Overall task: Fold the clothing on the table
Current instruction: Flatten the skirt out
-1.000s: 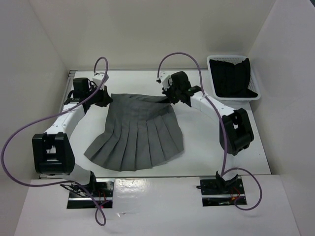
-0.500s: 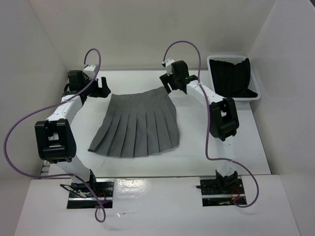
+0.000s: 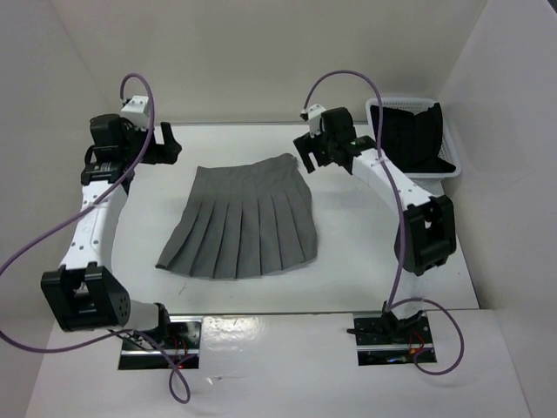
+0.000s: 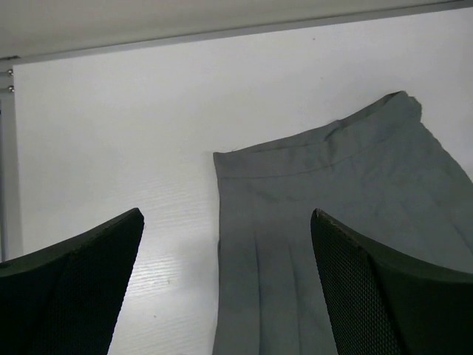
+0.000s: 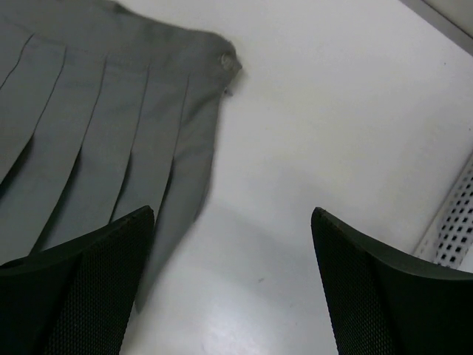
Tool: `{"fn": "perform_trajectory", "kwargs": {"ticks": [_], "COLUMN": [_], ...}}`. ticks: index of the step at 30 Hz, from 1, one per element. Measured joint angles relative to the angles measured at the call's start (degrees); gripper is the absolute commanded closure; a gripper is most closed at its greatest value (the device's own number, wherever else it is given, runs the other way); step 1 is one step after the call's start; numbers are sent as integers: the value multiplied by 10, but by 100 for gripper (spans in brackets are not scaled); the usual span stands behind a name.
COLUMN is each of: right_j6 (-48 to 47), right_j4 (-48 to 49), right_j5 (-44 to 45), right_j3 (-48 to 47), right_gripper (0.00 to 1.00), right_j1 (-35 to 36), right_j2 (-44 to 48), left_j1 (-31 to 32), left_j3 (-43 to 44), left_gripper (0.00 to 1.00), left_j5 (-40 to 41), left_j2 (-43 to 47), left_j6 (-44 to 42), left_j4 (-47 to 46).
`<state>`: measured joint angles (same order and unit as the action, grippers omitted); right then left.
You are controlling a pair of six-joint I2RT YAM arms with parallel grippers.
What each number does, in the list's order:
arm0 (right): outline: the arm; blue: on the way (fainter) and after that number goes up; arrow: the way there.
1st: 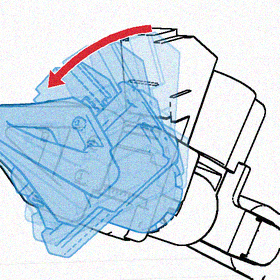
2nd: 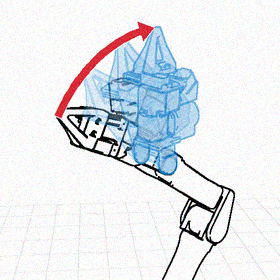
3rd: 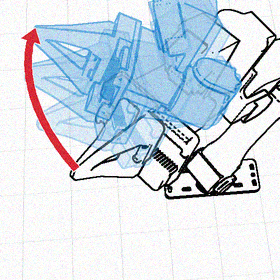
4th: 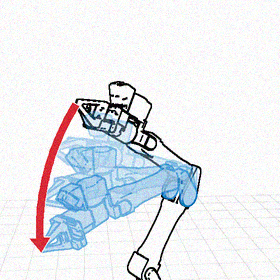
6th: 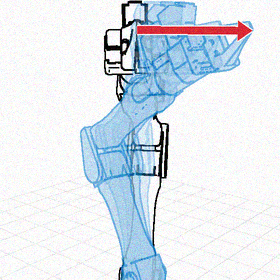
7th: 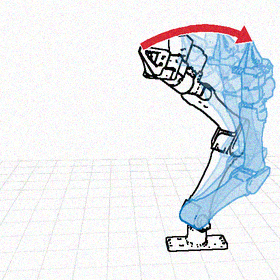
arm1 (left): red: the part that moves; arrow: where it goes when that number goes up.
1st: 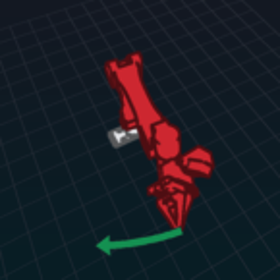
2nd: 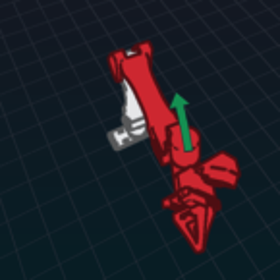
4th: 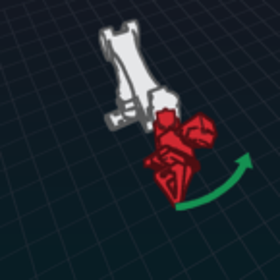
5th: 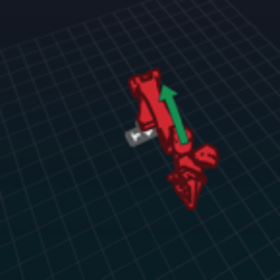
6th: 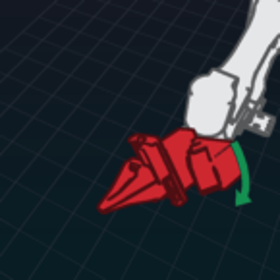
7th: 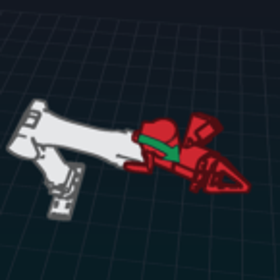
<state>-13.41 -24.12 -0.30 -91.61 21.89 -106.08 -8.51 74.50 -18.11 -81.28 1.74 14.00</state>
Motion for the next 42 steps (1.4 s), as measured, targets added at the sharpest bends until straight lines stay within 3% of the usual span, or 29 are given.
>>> {"fn": "perform_trajectory", "kwargs": {"ticks": [4, 11, 26, 30, 31, 34, 39, 42], "right_j6": [-8, -20, -47, -50, -52, -50, -31, -21], "right_j4": [-37, -122, -203, -203, -203, -205, -209, -226], "right_j5": [-21, -70, -165, -187, -191, -189, -124, -57], "right_j3": [43, 143, 181, 181, 181, 181, 181, 177], "right_gripper": [9, 14, 17, 33, 57, 100, 100, 100], "right_j1": [6, 17, 44, 67, 74, 91, 109, 121], "right_j2": [53, 44, 9, -16, -26, -46, -33, 22], "left_j1": [5, 15, 15, 15, 15, 15, 15, 15], "left_j3": [1, -9, -72, -96, -100, -108, -115, -120], "left_gripper": [0, 0, 0, 0, 0, 0, 0, 0], "left_j5": [-1, 4, -15, -20, -22, -26, -26, -26], "left_j2": [53, 96, 145, 159, 162, 171, 183, 187], "left_j6": [-5, -26, -35, -43, -45, -47, -48, -49], "left_j4": [53, 158, 252, 254, 253, 252, 247, 244]}}
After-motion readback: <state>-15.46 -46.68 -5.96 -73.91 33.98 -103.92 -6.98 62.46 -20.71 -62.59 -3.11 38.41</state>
